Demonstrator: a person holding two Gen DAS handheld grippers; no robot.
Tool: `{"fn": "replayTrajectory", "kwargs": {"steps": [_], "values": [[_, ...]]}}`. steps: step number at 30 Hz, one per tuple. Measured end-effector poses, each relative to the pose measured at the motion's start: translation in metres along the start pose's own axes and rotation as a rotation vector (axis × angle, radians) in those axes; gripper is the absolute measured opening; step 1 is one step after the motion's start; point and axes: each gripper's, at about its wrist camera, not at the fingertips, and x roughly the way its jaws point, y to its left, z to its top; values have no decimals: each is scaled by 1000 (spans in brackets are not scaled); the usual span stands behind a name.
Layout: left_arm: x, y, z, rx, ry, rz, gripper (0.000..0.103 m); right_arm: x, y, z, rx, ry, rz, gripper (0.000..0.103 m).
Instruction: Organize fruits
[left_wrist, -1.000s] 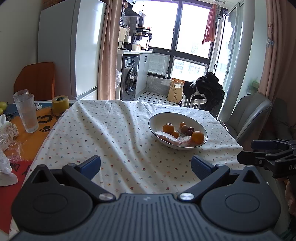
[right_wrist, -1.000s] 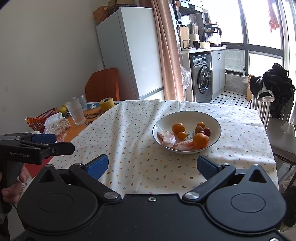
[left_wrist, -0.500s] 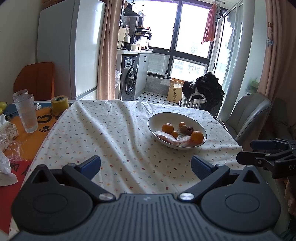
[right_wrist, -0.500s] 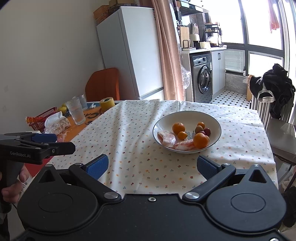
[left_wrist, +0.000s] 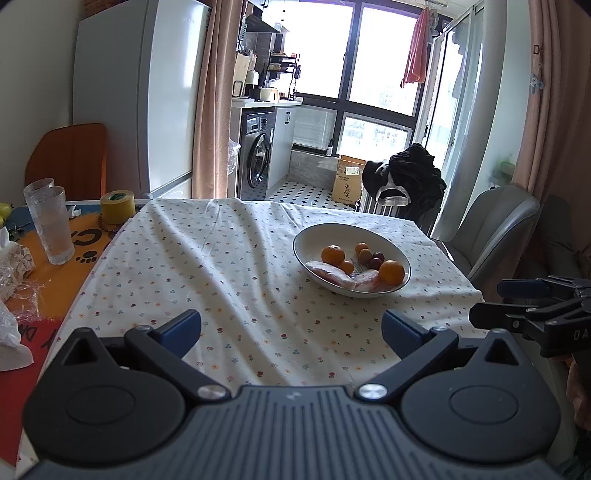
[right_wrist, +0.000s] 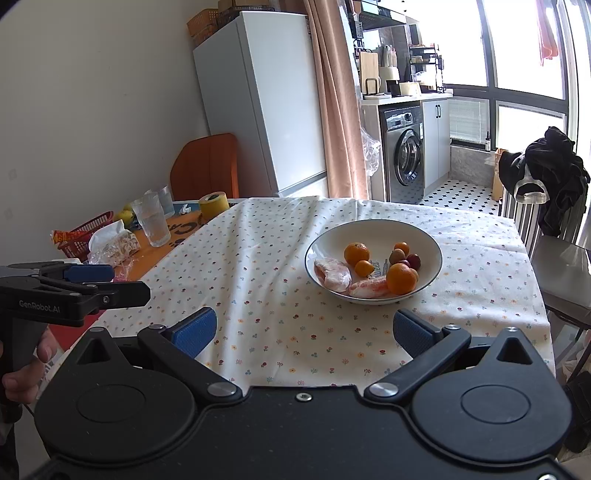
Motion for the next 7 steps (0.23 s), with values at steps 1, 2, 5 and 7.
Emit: {"fn": "replayTrajectory", "kwargs": {"steps": [1, 2, 5, 7], "values": [[0, -1, 0, 2, -2, 0, 103, 0, 0, 0, 0, 1, 0, 103], [0, -2, -1, 3, -3, 0, 103, 0, -1, -1, 1, 2, -1, 103], [0, -3, -1, 3, -1, -2, 103, 1, -2, -1, 2, 4, -2, 103], [0, -3, -1, 3, 0, -2, 103, 1, -2, -2, 2, 6, -3, 103]]}}
